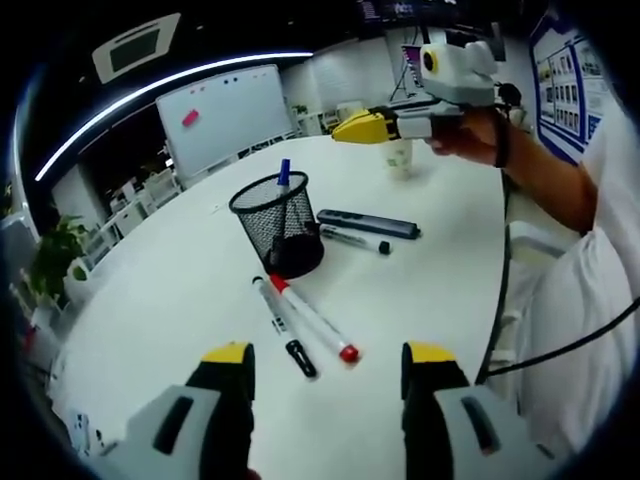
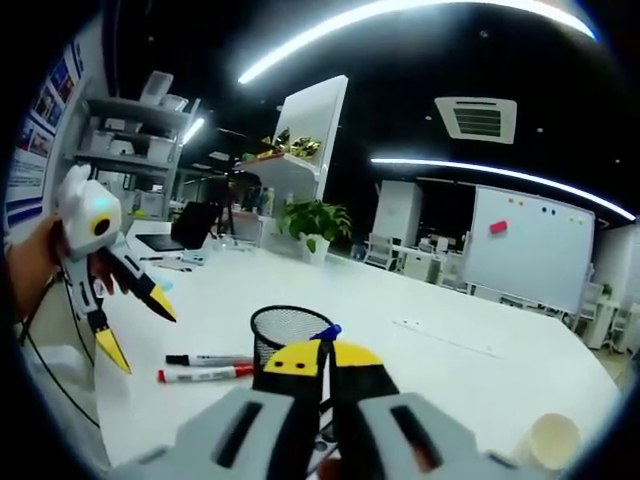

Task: Place the scattered laser pointers and whiteboard markers into the pen holder and stack the scattered paper cups together

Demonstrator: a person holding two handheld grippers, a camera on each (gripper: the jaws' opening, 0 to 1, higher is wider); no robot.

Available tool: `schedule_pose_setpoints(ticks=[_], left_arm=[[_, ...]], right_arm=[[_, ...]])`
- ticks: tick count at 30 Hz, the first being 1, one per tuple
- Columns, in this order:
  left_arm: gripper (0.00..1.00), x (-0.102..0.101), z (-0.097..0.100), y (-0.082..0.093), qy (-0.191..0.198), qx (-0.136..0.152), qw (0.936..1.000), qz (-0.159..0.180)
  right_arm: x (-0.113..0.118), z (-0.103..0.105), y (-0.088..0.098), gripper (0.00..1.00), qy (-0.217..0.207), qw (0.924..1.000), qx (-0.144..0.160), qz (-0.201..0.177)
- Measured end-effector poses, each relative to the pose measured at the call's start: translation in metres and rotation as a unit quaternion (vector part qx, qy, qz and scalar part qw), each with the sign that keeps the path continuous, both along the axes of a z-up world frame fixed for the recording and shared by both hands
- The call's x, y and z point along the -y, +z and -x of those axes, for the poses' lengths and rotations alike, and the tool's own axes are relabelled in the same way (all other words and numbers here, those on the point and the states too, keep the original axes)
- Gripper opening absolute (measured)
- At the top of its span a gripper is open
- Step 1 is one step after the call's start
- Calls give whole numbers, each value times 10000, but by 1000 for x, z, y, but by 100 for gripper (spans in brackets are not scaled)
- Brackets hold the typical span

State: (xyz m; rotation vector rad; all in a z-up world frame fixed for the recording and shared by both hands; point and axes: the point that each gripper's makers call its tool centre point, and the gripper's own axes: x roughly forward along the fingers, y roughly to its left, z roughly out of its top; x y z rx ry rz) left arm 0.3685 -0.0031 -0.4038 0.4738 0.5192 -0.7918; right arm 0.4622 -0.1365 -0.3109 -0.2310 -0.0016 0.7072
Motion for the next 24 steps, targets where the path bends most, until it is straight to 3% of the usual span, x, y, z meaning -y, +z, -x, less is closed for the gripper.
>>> schedule_pose_setpoints(ticks=[24], left_arm=[[60, 2, 3, 5, -67, 60, 9999, -70]], right_arm=[[7, -2, -5, 10, -113, 9999, -97, 48]])
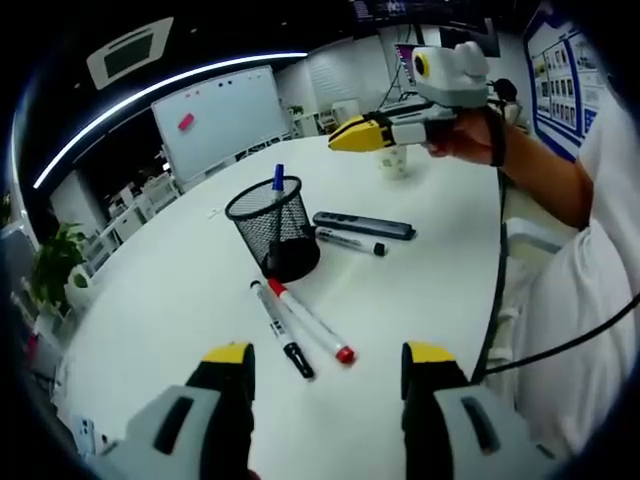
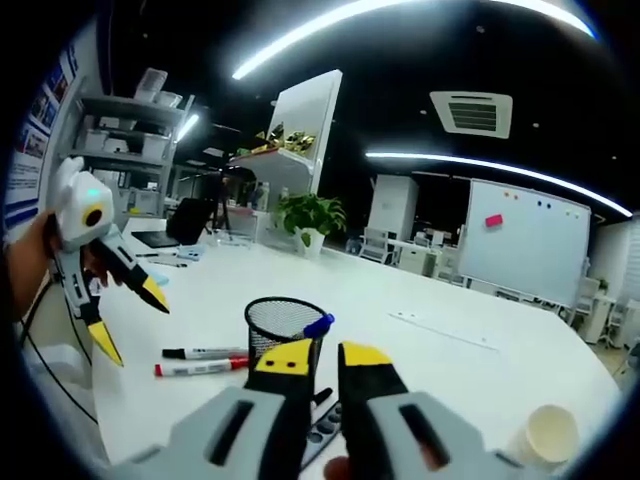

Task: Place the scattered laser pointers and whiteboard markers into the pen holder and stack the scattered paper cups together

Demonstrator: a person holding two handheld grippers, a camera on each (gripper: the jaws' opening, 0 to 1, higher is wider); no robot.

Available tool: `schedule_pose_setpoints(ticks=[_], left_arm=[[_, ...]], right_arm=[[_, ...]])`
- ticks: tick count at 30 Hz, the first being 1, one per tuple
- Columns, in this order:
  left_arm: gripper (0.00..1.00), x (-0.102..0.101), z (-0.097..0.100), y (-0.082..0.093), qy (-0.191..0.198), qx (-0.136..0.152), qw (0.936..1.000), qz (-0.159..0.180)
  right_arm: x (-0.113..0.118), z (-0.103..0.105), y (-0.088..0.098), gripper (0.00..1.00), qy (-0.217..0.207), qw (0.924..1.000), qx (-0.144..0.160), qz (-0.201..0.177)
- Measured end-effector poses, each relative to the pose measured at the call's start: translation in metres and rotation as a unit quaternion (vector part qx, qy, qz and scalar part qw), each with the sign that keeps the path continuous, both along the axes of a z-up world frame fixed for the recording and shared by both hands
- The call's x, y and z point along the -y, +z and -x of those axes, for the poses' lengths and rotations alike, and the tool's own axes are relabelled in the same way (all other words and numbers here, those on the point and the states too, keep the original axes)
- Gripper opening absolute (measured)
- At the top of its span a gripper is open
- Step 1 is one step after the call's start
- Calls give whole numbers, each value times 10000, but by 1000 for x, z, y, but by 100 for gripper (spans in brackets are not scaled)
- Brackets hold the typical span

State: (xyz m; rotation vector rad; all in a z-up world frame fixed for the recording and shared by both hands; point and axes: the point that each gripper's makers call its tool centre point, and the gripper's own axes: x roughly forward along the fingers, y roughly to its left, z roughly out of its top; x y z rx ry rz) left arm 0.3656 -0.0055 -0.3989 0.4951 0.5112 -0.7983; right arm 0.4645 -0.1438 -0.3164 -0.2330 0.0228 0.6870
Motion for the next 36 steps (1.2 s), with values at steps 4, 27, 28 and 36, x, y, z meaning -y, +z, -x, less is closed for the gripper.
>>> schedule_pose_setpoints(ticks=[4, 27, 28, 36], left_arm=[[60, 0, 0, 1, -5, 3, 10000, -8], [60, 0, 3, 1, 9, 6, 10000, 20], [60, 0, 3, 1, 7, 11, 10000, 27], [60, 0, 3, -2, 4, -19, 10000, 5]], right_arm=[[0, 0, -1, 10, 14, 10000, -19, 16], [3, 3, -19, 15, -9, 9998, -191, 115], [3, 3, -20, 15, -9, 9997, -202, 121], [10, -1, -29, 16, -190, 9991, -304, 238]])
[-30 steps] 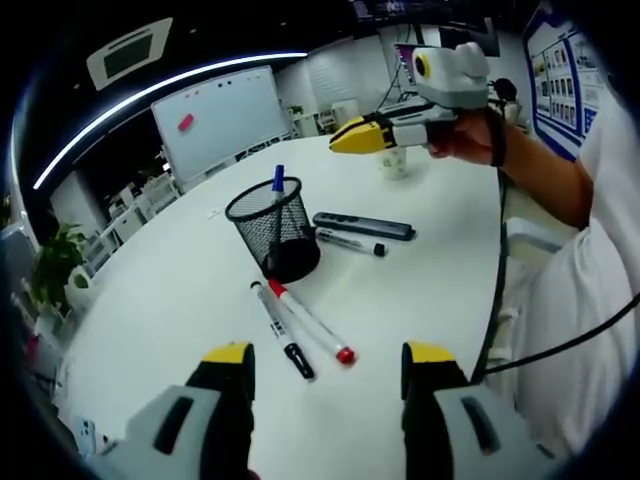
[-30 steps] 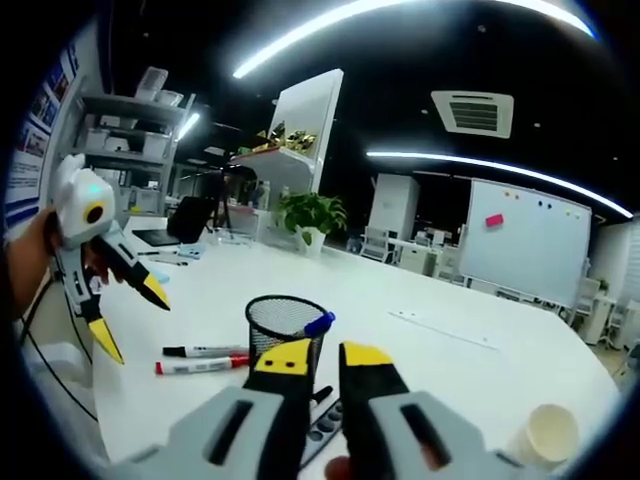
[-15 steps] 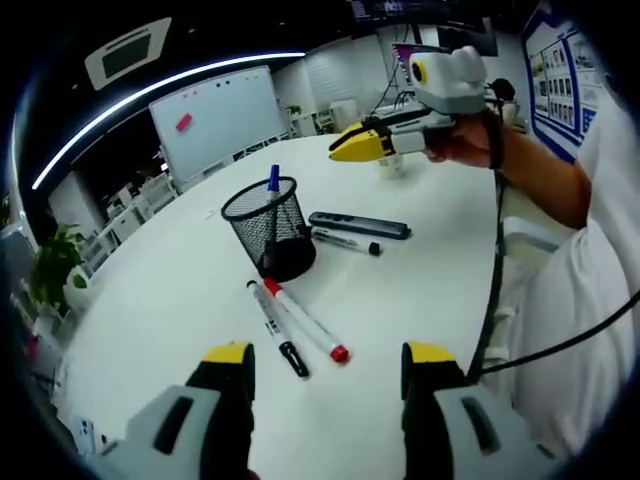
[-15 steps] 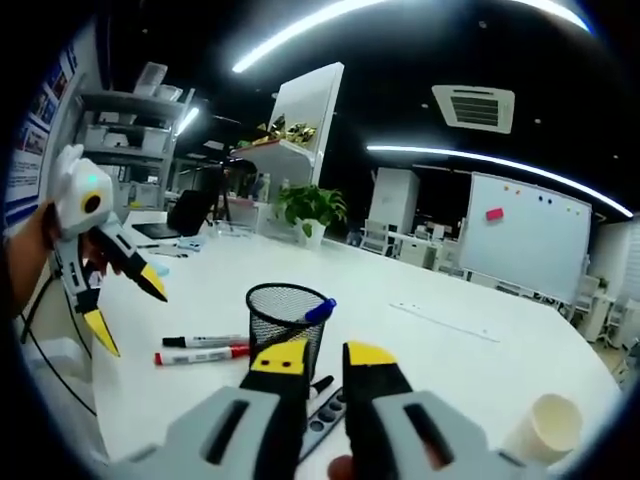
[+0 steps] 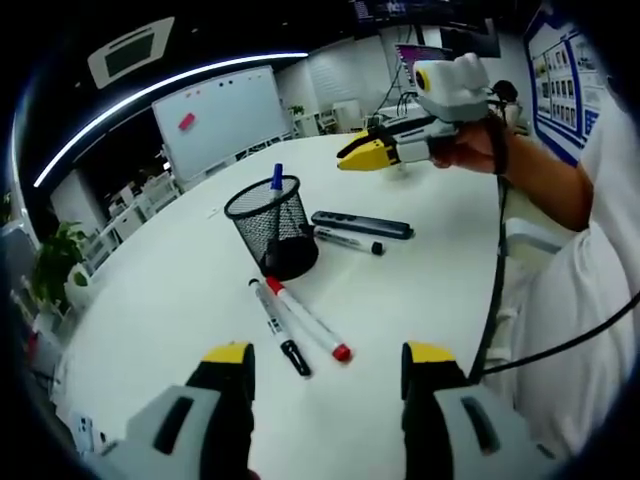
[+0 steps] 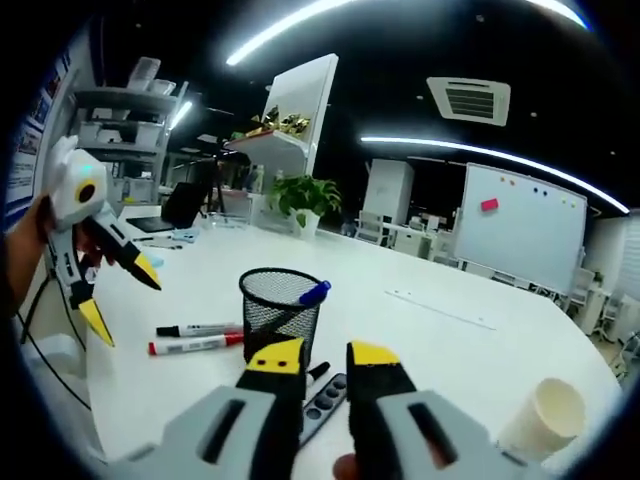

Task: Place the scattered laser pointers and whiteboard markers into the pen holder and stack the scattered paper cups together

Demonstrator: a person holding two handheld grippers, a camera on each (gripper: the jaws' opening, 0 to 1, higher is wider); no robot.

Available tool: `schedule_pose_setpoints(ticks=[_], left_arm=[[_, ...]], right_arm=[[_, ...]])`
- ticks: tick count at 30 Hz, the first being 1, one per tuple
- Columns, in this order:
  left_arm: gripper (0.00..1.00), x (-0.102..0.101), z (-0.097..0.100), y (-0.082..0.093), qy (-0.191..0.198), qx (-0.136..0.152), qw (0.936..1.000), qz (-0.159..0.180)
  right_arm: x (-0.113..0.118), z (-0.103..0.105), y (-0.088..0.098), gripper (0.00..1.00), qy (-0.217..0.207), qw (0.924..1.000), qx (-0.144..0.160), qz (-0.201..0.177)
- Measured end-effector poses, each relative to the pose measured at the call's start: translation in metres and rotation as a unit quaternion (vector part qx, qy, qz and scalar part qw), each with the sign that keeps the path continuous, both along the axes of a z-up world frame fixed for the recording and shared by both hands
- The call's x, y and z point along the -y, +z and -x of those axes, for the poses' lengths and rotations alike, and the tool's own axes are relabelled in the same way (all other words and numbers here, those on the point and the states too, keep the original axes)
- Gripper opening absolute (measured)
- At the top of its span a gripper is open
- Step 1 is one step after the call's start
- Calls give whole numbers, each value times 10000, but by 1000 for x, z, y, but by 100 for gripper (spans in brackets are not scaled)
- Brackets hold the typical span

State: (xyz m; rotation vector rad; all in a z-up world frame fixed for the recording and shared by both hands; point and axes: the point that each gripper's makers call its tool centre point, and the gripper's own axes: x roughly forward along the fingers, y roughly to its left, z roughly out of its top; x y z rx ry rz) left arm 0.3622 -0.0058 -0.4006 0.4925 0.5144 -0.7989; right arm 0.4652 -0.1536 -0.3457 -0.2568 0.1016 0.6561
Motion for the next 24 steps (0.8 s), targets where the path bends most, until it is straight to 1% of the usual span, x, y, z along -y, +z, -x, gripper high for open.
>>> schedule_pose_setpoints(ticks=[8, 16, 20, 24], left_arm=[[60, 0, -1, 0, 9, -1, 10000, -6], [60, 1, 0, 0, -5, -8, 10000, -9], [60, 1, -1, 0, 8, -8, 10000, -10], [60, 1, 0, -1, 12, -26, 10000, -15]], right_arm=[[3, 0, -10, 18, -35, 9998, -137, 107], [5, -1, -18, 20, -83, 9996, -243, 126], [7, -1, -20, 20, -116, 9995, -266, 135], [10, -1, -20, 20, -184, 9994, -209, 189]])
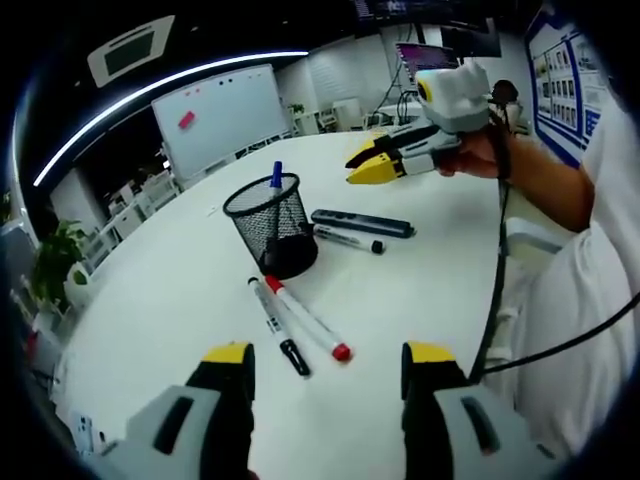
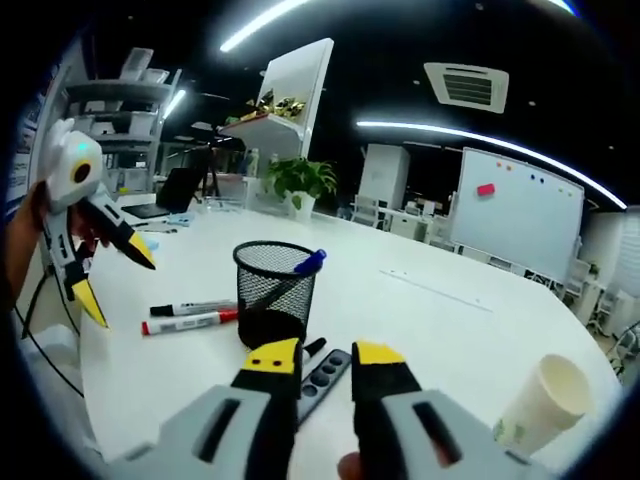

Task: Place the scattered laser pointers and whiteboard markers into the pen holder and stack the scattered paper cups together

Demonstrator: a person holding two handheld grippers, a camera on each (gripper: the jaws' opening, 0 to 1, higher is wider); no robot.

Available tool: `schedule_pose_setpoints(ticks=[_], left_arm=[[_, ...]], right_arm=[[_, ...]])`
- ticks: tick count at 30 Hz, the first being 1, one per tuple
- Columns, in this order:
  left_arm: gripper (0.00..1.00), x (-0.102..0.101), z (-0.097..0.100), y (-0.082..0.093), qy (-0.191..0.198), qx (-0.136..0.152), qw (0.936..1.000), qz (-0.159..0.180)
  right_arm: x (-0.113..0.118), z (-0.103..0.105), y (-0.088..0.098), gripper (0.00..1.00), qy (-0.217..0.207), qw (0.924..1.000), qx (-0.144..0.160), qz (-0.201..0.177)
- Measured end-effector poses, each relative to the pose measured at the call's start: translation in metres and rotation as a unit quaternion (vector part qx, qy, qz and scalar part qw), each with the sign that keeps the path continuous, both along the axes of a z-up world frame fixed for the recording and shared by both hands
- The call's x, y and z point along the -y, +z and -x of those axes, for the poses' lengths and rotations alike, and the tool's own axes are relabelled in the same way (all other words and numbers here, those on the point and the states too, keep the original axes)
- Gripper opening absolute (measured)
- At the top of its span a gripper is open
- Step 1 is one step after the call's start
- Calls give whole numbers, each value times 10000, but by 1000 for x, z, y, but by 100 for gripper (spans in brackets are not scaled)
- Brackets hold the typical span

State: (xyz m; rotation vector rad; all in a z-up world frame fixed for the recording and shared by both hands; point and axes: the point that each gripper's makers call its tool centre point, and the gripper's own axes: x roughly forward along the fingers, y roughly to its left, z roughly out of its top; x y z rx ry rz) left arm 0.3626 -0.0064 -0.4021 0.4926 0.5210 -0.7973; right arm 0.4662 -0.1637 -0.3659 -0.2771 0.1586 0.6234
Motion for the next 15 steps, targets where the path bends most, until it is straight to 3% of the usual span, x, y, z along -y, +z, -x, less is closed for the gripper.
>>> schedule_pose_setpoints(ticks=[15], left_arm=[[60, 2, 1, 1, -30, 7, 10000, -2]], right_arm=[[3, 2, -15, 20, -45, 9999, -148, 41]])
